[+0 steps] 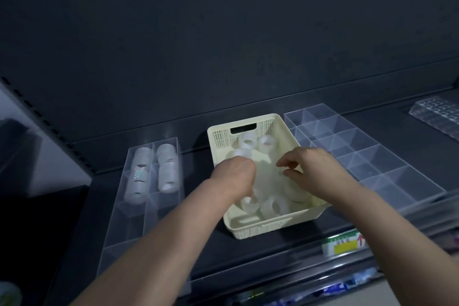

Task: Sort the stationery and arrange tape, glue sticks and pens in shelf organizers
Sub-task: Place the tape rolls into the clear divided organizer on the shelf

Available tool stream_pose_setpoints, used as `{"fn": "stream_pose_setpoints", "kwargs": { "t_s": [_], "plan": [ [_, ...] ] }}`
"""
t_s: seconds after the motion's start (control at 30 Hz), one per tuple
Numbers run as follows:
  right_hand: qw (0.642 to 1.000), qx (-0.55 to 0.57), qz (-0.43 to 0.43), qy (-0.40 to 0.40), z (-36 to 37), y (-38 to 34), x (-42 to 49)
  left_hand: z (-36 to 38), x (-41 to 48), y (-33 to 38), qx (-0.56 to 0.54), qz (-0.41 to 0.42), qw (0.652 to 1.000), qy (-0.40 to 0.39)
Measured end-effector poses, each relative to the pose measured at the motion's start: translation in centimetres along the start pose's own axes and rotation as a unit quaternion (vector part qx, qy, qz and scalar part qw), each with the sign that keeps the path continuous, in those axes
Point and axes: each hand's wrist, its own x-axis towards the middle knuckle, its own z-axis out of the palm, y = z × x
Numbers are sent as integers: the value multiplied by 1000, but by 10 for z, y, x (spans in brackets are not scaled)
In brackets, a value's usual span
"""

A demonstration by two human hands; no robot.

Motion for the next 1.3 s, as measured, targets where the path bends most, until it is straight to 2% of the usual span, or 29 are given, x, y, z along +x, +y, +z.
{"fn": "stream_pose_setpoints", "kwargs": {
  "t_s": [0.1,0.23,0.3,0.37,0.67,0.77,0.9,1.03,1.17,1.3],
  "plan": [
    [1000,10,-18,-23,0,-1,3,1,1,2,-1,-13,1000,1],
    [991,1,-34,-131,5,-8,8,-12,-3,-12,-66,-43,988,136],
    [982,-9,-34,-186,10,-12,9,-18,-7,-21,-93,-59,977,180],
    [978,-17,-39,-203,15,-16,11,-20,-13,-28,-124,-77,968,204],
    [982,-113,-83,-127,25,-29,16,-15,-36,-43,-204,-94,932,286],
    [990,-91,-78,-72,22,-35,16,-19,-47,-56,-260,-133,908,301],
    [998,39,-39,8,7,-65,17,-20,-79,-88,-273,-163,899,300],
    [980,156,-83,97,-1,-116,18,-19,-115,-123,-275,-187,908,254],
    [980,141,-128,52,13,-173,20,-11,-153,-152,-268,-235,917,181],
    [981,117,-148,35,36,-200,12,7,-167,-161,-173,-235,946,139]
  ]
}}
